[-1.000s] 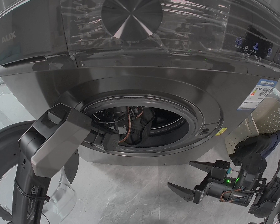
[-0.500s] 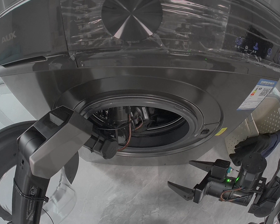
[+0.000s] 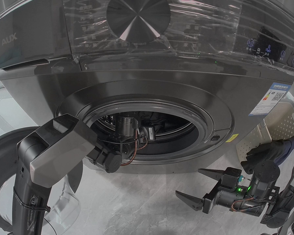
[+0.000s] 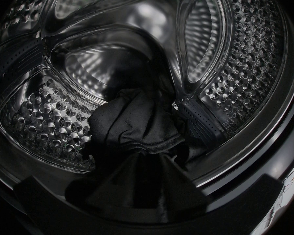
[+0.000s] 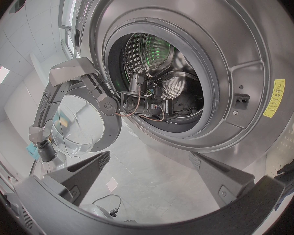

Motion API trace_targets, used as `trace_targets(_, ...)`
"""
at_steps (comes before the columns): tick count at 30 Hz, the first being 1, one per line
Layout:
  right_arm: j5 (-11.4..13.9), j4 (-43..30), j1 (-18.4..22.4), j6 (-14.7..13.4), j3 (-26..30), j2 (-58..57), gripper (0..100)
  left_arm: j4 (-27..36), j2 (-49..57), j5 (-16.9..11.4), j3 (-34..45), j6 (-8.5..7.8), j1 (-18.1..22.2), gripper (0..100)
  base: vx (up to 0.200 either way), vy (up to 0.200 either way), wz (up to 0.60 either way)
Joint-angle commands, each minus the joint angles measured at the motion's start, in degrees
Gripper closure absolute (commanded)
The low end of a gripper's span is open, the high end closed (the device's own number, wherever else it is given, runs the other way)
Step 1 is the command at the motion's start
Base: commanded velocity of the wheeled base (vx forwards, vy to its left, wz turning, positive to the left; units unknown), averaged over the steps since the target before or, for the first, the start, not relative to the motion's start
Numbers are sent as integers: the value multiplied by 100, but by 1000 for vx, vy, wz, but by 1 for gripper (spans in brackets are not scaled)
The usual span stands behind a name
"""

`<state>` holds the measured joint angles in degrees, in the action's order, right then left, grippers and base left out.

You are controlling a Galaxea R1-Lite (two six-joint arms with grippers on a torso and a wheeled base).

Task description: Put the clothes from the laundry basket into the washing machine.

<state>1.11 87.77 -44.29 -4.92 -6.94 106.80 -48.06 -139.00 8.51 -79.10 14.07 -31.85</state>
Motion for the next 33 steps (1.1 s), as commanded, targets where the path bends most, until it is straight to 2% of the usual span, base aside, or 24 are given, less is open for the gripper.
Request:
trace_targets(1,3,3,-1,0,-18,-1,0,15,-128,2,-96,8,21,100,0,0,0)
trace_targets(3,3,3,-1,0,-36,-1,0,15,-136,10,-184,8,13,100,0,0,0)
trace_targets(5,-5,3,-10,0,-45,-1,0,-72,-303,98,-632,52,21,100,0,0,0)
trace_targets(8,-5,3,-1,-8,-53,-1,0,-450,-550,283,-1300,79,39,100,0,0,0)
trace_targets(11,3,3,17,0,-62,-10,0,-732,-699,318,-1652,79,48,100,0,0,0)
trace_targets(18,3,3,17,-8,-71,-10,0,-1092,-998,327,-2144,52,65,100,0,0,0)
trace_targets(24,3,3,26,-8,-71,-10,0,-1118,-1033,424,-2285,17,127,100,0,0,0)
trace_targets(25,3,3,17,-8,-71,-10,0,-1118,-1033,424,-2285,8,136,0,0,0,0)
trace_targets(29,3,3,17,-8,-62,-1,0,-1092,-980,441,-2329,17,144,0,0,0,0)
trace_targets(33,3,3,26,-8,-62,-1,0,-995,-787,450,-1951,26,109,0,0,0,0)
